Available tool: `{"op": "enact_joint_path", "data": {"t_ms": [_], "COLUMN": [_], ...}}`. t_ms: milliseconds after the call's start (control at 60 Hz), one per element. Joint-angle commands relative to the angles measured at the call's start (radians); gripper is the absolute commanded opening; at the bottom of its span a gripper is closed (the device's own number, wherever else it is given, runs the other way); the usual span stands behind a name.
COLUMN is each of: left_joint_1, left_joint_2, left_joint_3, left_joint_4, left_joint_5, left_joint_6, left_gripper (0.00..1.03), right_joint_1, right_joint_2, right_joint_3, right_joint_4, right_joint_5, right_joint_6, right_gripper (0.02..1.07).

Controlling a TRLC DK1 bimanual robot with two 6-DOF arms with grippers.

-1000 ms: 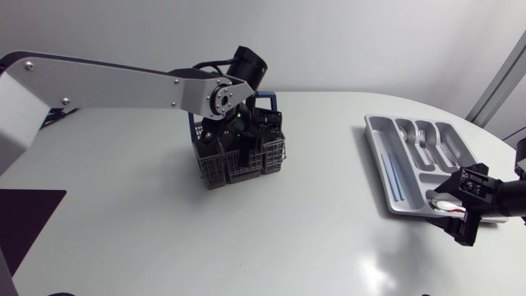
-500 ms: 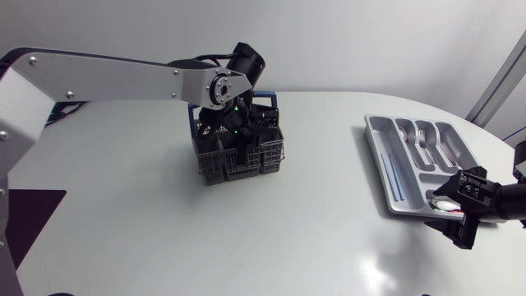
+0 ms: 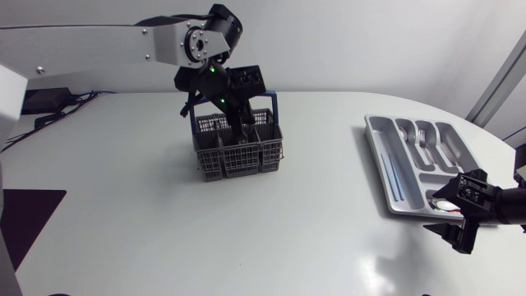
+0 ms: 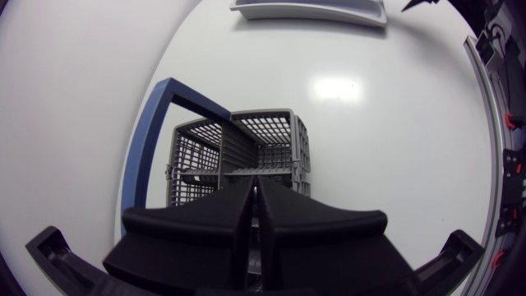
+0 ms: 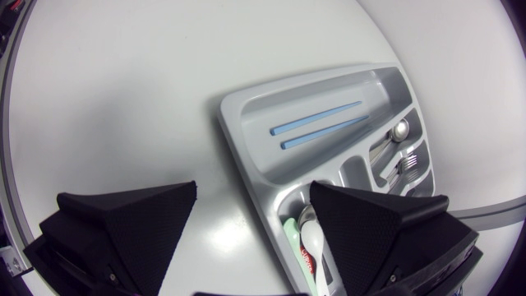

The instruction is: Unload the cutlery basket into the drawer organizer.

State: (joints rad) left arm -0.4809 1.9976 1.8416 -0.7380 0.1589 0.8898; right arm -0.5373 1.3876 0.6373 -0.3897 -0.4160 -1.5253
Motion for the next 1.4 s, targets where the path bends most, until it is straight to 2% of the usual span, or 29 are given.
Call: {"op": "enact_joint_path", "data": {"t_ms": [0,200,317,383,483,600,750,967,1117,1383], "left_joint_1": [0.022,0.036,0.022,-0.008,-0.047,-0.108,-0.163,-0.257,-0.343,-0.398], "left_joint_2": [-0.005,-0.042,-0.114,-0.184,-0.304,-0.421,-0.490,-0.539,-0.539,-0.508], "left_joint_3": [0.077,0.145,0.105,0.030,-0.136,-0.309,-0.420,-0.593,-0.756,-0.867], "left_joint_4": [-0.038,-0.132,-0.135,-0.107,0.049,0.244,0.368,0.574,0.801,1.025], "left_joint_5": [0.030,0.126,0.153,0.165,0.162,0.088,0.021,-0.121,-0.260,-0.351], "left_joint_6": [-0.095,-0.218,-0.256,-0.258,-0.279,-0.285,-0.288,-0.265,-0.183,-0.118], "left_gripper": [0.04,0.04,0.04,0.04,0.04,0.04,0.04,0.04,0.04,0.04], "right_joint_1": [0.007,0.031,0.051,0.063,0.102,0.142,0.200,0.301,0.395,0.499], "right_joint_2": [-0.015,-0.070,-0.090,-0.091,-0.093,-0.107,-0.099,-0.036,0.062,0.277], "right_joint_3": [-0.024,-0.014,0.028,0.075,0.133,0.193,0.283,0.387,0.473,0.644], "right_joint_4": [-0.008,-0.031,-0.081,-0.153,-0.230,-0.281,-0.364,-0.472,-0.549,-0.667], "right_joint_5": [-0.004,-0.035,-0.066,-0.096,-0.110,-0.132,-0.181,-0.247,-0.313,-0.437], "right_joint_6": [0.010,0.071,0.154,0.220,0.327,0.475,0.671,0.890,1.061,1.297], "right_gripper": [1.01,1.01,1.01,1.01,1.01,1.01,1.00,1.00,1.00,1.00]}}
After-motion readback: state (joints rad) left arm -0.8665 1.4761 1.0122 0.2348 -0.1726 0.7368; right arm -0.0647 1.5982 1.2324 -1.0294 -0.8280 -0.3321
